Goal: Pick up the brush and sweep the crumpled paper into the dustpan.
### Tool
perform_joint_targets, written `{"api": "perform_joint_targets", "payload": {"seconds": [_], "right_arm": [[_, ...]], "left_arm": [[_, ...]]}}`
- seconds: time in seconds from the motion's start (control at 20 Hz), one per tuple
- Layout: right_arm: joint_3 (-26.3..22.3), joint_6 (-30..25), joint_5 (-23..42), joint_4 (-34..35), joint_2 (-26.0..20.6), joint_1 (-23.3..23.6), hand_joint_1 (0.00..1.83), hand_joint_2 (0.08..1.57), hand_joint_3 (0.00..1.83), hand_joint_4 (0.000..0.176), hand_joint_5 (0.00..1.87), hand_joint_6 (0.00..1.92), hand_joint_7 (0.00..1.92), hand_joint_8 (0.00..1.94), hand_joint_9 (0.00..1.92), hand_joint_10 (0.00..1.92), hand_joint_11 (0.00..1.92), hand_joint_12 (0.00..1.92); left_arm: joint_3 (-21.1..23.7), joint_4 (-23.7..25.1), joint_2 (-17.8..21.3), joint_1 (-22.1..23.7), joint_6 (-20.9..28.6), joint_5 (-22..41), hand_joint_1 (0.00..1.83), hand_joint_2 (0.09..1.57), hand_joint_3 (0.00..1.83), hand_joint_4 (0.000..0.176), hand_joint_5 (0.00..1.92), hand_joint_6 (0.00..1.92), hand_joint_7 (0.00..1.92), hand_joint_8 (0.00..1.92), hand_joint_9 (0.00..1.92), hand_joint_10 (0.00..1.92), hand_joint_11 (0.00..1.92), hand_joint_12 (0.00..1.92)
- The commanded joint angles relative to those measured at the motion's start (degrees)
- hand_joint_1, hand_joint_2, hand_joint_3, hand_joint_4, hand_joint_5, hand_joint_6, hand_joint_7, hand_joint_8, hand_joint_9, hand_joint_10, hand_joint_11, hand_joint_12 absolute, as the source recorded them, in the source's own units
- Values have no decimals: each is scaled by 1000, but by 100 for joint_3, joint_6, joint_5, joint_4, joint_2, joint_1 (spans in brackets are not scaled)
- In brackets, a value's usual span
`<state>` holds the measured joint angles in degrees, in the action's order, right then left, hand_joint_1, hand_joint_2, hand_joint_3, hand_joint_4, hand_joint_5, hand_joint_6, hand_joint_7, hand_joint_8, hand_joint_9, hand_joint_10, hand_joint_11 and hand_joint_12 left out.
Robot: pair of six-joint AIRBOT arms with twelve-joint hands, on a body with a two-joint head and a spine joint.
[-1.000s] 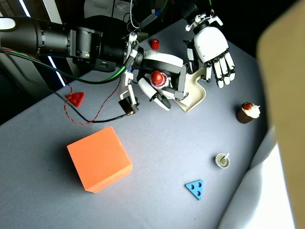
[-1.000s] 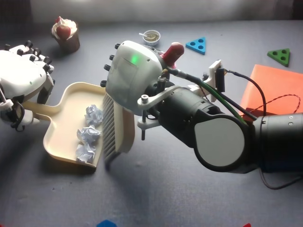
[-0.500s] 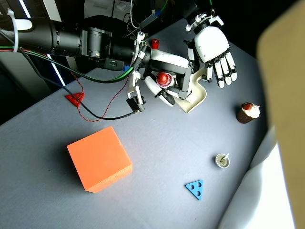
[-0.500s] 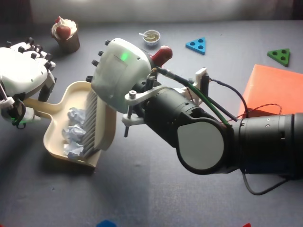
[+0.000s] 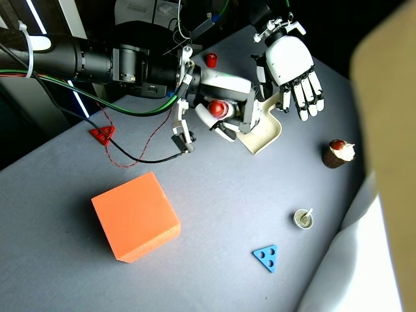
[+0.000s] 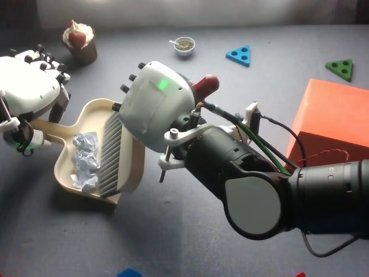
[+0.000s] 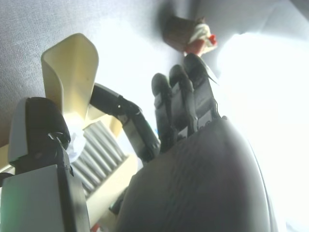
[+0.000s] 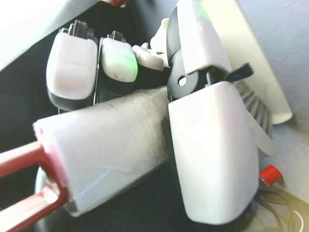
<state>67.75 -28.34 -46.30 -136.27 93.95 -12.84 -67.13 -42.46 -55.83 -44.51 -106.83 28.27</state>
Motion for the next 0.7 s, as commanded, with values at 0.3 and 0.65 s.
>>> {"api": "perform_joint_targets", "payload": {"seconds": [0.3,0.65], "right_arm": [[-573,21,-771,-789,-714,-125,1309,1147,0,0,974,1921,1051,1941,1282,1921,1454,1921],[-1282,21,-828,-908,-1550,-139,1288,1158,0,0,952,1889,1047,1941,1299,1921,1466,1921]], "left_arm": [[-15,130,11,90,-36,595,1057,1127,0,49,959,1012,328,2,171,3,0,376],[0,129,50,108,-49,590,1065,1121,1,38,973,991,331,3,197,3,0,448]]}}
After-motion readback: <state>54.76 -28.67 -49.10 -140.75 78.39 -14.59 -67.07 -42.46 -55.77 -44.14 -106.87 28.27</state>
